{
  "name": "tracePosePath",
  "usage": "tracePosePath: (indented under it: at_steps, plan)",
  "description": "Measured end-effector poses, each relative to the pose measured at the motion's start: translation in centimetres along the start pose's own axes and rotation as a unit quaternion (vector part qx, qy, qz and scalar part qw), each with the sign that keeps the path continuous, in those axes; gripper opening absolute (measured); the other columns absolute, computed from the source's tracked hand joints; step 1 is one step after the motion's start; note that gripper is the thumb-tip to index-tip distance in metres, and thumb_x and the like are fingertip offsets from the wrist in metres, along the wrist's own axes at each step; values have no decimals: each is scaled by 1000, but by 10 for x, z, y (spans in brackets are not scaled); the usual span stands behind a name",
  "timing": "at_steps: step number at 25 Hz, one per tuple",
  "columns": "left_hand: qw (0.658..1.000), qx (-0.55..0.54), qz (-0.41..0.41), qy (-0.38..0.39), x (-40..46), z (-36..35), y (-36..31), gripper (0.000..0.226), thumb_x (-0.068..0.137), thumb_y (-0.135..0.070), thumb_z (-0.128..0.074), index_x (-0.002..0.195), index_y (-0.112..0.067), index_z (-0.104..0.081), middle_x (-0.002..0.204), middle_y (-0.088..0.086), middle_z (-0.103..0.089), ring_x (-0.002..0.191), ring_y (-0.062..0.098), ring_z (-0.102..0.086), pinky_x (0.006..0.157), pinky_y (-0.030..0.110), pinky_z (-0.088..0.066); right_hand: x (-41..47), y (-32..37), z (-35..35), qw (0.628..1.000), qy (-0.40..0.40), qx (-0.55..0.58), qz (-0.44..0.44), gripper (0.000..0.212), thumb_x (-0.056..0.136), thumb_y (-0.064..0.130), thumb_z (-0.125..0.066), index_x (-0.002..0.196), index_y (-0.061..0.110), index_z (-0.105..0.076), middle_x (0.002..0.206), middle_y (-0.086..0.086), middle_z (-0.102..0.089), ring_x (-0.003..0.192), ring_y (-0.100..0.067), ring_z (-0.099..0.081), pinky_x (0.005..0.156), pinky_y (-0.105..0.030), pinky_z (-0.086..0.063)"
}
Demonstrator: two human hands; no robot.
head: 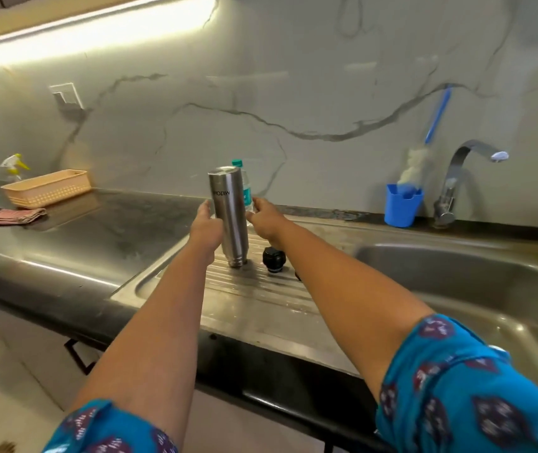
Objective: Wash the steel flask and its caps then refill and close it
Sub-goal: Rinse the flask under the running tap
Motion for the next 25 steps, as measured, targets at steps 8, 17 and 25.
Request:
tracePosePath:
  at_steps: [8,17,25]
  plan:
    - [991,-33,-112,-63,-28,-6,-12,63,89,-6,-54,144,-35,-44,137,-8,-45,123,21,-53,101,49,-50,-27,24,14,985,-13,150,81,42,97,3,-50,139,7,-45,138,-9,-52,124,-22,-50,103,-38,-44]
    - [909,48,-406,75,-173,-144,-82,61,83,1,-47,140,-19,-55,135,4,-49,123,18,-49,108,27,-40,-183,14,179,937,-237,232,110,46,83,28,-74,121,8,-57,118,-2,-64,97,-10,-66,75,-36,-60]
    - [974,-28,-18,225,-192,-291,-43,78,86,-54,-68,150,-22,-37,149,7,-42,133,29,-46,103,43,-45,-270,-84,313,840,-373,394,-15,29,85,23,-71,107,15,-55,119,-8,-62,116,-27,-56,90,-57,-51]
Point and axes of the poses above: each hand's wrist, its own x-axis towards the middle knuckle, its own z-axis out of the back of the hand, y = z × x, the point moved 1 cm from there along x, towards the middle knuckle
